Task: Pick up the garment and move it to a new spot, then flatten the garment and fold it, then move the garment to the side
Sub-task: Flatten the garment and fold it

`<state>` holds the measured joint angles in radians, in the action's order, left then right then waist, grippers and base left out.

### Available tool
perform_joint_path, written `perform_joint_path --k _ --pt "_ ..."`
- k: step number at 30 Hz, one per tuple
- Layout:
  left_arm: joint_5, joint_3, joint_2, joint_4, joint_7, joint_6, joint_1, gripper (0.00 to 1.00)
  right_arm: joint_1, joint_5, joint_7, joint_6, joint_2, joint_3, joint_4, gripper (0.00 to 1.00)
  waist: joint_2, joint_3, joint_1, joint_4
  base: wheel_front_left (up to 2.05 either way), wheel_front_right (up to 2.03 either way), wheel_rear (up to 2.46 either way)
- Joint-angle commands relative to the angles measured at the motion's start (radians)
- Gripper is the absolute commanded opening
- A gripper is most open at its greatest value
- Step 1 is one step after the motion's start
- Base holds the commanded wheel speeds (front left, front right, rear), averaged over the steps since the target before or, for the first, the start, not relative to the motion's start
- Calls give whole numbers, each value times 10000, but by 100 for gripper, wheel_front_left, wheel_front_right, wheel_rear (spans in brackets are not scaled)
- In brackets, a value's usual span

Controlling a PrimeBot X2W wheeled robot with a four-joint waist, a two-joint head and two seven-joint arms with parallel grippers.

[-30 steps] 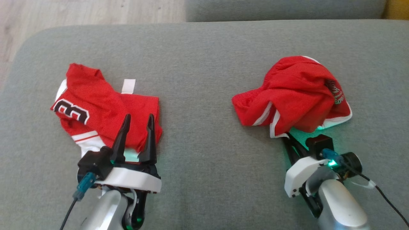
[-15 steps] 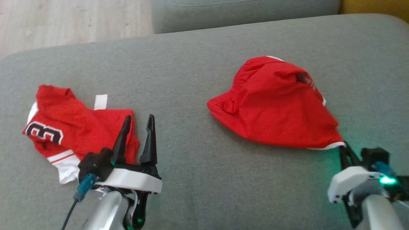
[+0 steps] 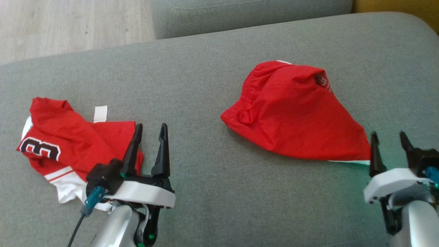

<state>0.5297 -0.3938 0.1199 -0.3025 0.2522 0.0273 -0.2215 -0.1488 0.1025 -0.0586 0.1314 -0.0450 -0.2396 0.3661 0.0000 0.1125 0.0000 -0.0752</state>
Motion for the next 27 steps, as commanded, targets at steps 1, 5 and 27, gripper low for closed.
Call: perform_joint_path --k 1,5,27 --pt "-105 372 32 256 95 24 -267 100 -51 -155 -207 -7 -52 404 -440 100 0 -38 0 6 0 0 0" --pt "-161 412 -21 274 95 76 -205 100 70 -827 -969 -7 -52 1118 -1152 100 0 -158 0 33 0 0 0" --pt "-359 291 -194 381 95 258 -373 100 -611 -2035 -1449 -7 -52 5374 -664 100 0 403 0 1450 0 0 0"
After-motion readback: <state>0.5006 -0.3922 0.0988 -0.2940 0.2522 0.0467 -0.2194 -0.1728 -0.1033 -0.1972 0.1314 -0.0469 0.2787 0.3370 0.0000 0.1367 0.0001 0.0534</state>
